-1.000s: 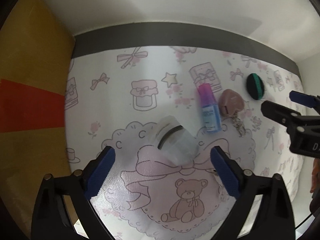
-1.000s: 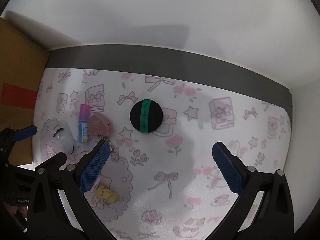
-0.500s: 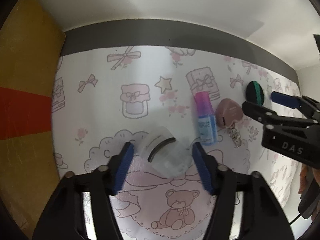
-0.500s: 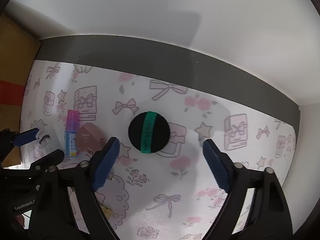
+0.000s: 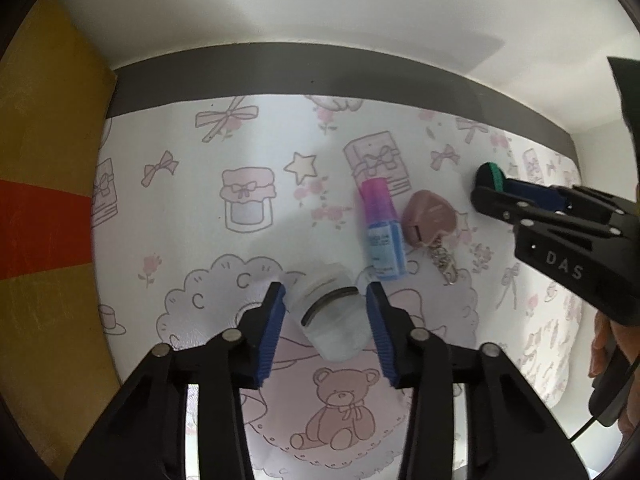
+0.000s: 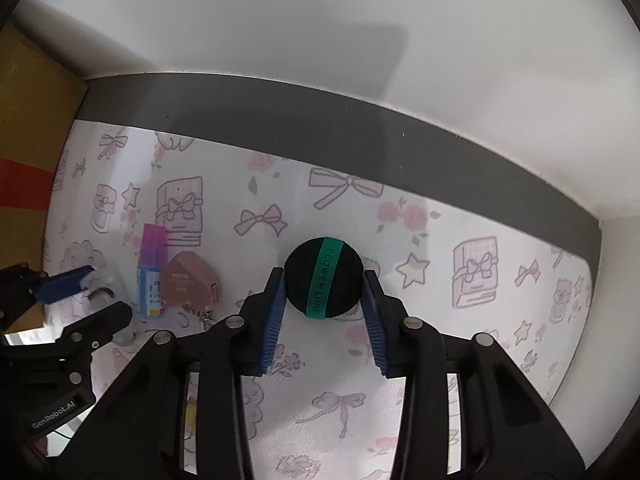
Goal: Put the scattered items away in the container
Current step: 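Carry the black puff and clear cup over the box with both tools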
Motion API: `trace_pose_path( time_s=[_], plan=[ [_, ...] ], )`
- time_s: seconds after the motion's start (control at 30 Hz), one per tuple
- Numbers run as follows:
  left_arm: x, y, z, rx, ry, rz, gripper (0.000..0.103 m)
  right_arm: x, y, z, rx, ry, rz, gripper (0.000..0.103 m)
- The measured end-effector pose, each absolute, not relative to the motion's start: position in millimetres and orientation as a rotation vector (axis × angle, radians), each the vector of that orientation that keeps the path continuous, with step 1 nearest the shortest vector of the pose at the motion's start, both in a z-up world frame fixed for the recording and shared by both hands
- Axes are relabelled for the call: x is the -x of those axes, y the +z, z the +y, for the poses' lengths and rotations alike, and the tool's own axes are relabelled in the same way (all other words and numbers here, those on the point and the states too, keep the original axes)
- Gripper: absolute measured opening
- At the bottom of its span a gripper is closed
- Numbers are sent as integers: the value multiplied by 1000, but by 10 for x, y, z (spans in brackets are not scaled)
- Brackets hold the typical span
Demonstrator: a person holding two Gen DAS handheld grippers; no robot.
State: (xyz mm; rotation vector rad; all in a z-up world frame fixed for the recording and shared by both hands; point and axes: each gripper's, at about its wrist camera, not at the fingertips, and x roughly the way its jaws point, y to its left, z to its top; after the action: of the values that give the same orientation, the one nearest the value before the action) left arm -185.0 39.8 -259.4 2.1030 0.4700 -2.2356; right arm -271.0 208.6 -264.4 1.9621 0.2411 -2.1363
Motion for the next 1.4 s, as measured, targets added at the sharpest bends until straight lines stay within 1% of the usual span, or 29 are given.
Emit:
trace_pose_path(
  time_s=[0.03, 0.07, 0.17, 0.2, 0.27, 0.33, 0.5, 0.57, 0.63, 0.67, 0.7, 0.73, 0.77, 0.8, 0.93, 1.13, 1.17, 1.23, 1.27, 1.4],
  plan=[
    [1836, -2563, 405, -2097, -2248, 466, 35, 2698, -2631, 2101, -1966, -2130, 218, 38],
    [1818, -2526, 411, -2091, -2260, 461, 28, 2679, -2606, 2114, -1966, -2132, 206, 37],
    [1761, -2459, 413, -2085, -2275, 476, 25, 2633, -2522, 2145, -1966, -2142, 181, 37],
    [1732, -2429, 417, -2084, -2283, 479, 22, 2616, -2482, 2153, -1963, -2146, 175, 37],
    [1718, -2401, 364, -2082, -2292, 484, 19, 2582, -2393, 2166, -1953, -2158, 170, 37],
    [1765, -2426, 220, -2085, -2298, 499, 19, 2541, -2291, 2184, -1941, -2178, 159, 37],
    [1705, -2536, 131, -2103, -2219, 596, 20, 2449, -2156, 2232, -1935, -2199, 107, 37],
    [1707, -2615, 229, -2127, -2164, 608, 20, 2364, -2156, 2283, -1941, -2200, 92, 37],
    [1765, -2637, 319, -2132, -2174, 602, 23, 2262, -2161, 2234, -1946, -2197, 81, 37],
    [1771, -2632, 337, -2128, -2188, 587, 28, 2259, -2178, 2247, -1951, -2192, 75, 37],
    [1781, -2624, 357, -2122, -2202, 571, 35, 2334, -2188, 2388, -1955, -2188, 71, 37],
    [1778, -2610, 365, -2118, -2209, 561, 40, 2326, -2208, 2401, -1962, -2181, 64, 37],
    [1791, -2616, 381, -2117, -2209, 560, 50, 2323, -2227, 2414, -1969, -2175, 58, 37],
    [1806, -2631, 392, -2117, -2208, 565, 56, 2347, -2279, 2398, -1972, -2174, 55, 37],
    [1848, -2734, 438, -2140, -2157, 561, 57, 2393, -2317, 2456, -1982, -2170, 43, 37],
    [1858, -2746, 512, -2147, -2145, 475, 57, 2466, -2391, 2443, -1987, -2156, 43, 37],
    [1856, -2746, 515, -2151, -2138, 473, 56, 2460, -2384, 2452, -1986, -2153, 47, 37],
    [1845, -2734, 507, -2148, -2129, 475, 47, 2461, -2385, 2453, -1987, -2145, 42, 38],
    [1839, -2728, 501, -2149, -2128, 482, 38, 2459, -2382, 2455, -1987, -2142, 39, 37],
    [1806, -2665, 485, -2153, -2133, 502, 36, 2426, -2332, 2469, -1981, -2143, 30, 37]
  ],
)
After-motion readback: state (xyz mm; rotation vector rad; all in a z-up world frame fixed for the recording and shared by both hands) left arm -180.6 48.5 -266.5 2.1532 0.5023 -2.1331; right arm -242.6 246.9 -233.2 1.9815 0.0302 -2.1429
